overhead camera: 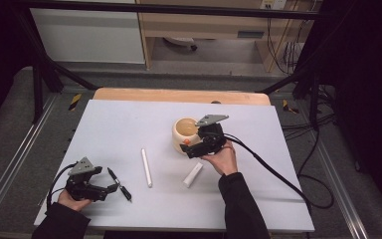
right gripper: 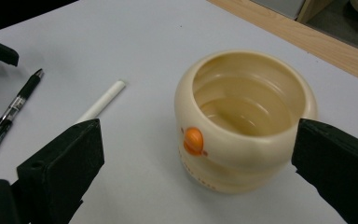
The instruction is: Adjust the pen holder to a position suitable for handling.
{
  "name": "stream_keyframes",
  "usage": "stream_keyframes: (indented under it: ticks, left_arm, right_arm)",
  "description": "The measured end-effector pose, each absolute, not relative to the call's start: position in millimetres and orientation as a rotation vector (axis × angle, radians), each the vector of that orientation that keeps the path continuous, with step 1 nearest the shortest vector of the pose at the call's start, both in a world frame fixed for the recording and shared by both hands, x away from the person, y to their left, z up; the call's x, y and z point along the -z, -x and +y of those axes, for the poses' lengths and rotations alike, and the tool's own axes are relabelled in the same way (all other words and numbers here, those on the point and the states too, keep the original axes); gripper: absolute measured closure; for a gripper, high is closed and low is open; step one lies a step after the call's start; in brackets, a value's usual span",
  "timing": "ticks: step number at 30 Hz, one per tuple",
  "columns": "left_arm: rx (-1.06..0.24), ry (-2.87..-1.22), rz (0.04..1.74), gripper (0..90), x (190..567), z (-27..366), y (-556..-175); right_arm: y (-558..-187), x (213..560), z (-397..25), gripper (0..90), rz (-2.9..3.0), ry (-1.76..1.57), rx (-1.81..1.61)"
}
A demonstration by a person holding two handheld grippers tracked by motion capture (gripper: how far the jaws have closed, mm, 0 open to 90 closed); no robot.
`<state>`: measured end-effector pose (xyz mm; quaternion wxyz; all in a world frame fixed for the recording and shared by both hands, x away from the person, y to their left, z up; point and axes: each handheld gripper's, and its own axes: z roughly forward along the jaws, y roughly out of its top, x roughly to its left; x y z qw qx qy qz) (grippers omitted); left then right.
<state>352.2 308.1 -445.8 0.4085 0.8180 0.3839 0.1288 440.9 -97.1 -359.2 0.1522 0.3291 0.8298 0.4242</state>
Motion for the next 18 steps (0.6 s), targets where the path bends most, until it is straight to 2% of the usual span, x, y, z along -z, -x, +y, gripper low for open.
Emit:
stream_keyframes:
  ticks: [18]
  left_arm:
    - [-0.33, -2.076, 0.981, 3.0, 442.8, 299.3, -351.3]
  right_arm:
    - [-398.4, 404.2, -180.2, 0.5, 2.352, -1.033, -1.251]
